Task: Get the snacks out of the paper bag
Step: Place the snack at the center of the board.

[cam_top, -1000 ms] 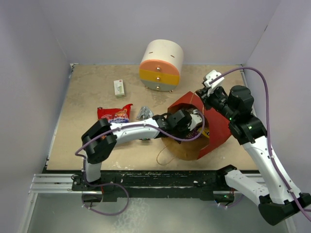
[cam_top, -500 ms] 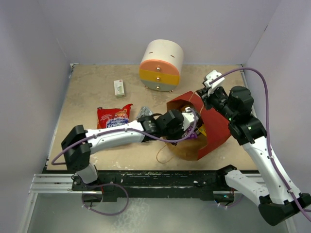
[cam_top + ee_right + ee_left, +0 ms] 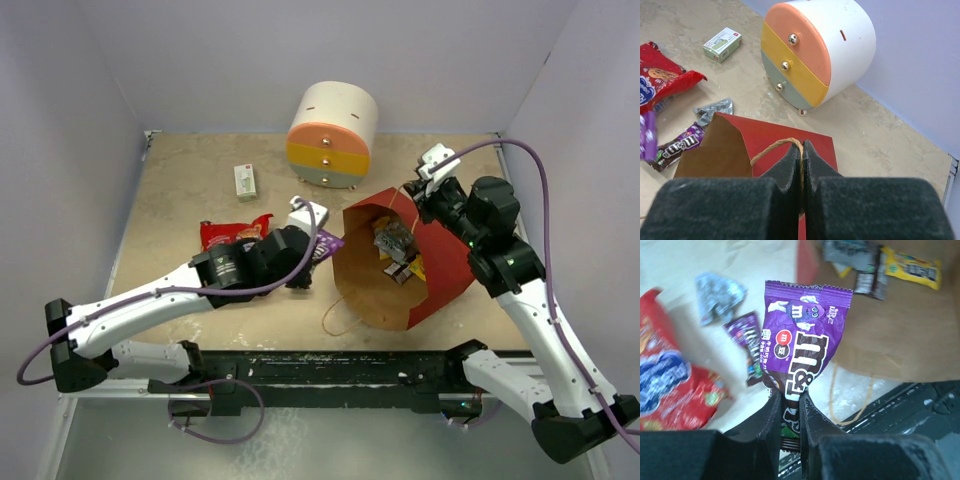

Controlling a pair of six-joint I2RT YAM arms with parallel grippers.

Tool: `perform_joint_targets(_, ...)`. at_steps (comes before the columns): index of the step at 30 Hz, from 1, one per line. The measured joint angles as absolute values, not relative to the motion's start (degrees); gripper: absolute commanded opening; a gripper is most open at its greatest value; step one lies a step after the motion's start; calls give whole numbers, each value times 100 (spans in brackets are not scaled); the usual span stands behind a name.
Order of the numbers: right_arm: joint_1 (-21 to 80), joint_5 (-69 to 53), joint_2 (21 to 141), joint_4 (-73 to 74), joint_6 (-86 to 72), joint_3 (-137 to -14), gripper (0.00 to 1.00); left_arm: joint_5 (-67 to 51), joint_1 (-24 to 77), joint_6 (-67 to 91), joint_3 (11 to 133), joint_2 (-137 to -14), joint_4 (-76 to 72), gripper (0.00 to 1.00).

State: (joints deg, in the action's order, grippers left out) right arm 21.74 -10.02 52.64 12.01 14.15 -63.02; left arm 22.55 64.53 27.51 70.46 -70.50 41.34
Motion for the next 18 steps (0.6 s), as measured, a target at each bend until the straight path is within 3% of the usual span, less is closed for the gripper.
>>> perform_joint_targets(6,2174,-1026,5310,1173,1417,-6302,0,3079,6191,3859,6810,-6888,4950,0)
perform_joint_targets(18,2174,-1151,5234,1288,1420,-6302,0,2995,5019,4587,6716,-9078,4803,0)
